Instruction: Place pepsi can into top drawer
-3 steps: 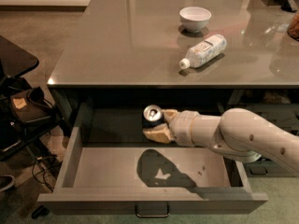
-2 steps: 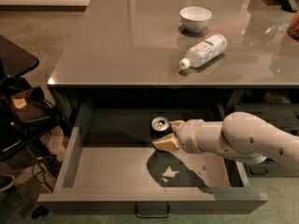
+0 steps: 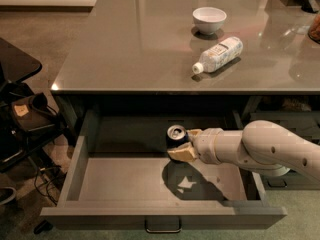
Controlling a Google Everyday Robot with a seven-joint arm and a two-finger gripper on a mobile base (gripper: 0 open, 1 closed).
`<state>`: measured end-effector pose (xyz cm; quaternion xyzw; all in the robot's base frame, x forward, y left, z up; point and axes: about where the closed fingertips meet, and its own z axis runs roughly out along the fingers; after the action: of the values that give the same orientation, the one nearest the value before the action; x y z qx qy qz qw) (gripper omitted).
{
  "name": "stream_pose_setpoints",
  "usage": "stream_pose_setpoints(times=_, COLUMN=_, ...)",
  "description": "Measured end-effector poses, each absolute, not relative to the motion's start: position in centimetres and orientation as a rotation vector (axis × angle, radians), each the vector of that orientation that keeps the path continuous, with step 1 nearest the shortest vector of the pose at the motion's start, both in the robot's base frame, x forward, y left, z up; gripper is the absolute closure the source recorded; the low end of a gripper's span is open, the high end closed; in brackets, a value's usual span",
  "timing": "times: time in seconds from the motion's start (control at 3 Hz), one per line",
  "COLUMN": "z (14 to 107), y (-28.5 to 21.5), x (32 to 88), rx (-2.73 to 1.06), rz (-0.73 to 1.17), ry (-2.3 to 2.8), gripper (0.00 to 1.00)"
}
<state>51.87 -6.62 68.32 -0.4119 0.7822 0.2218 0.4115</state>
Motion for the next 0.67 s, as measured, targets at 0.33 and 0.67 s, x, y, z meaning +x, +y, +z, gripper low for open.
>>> stream_pose_setpoints(times=0.33, z=66.0, y=-6.1, x=52.1, rx=-1.006, rz=0.608, ry=2.008, gripper=1.0)
stream_pose_setpoints(times=0.67, z=63.9, y=-6.1, x=52.0, rx=-0.96, rz=0.645, ry=2.048, gripper=1.0)
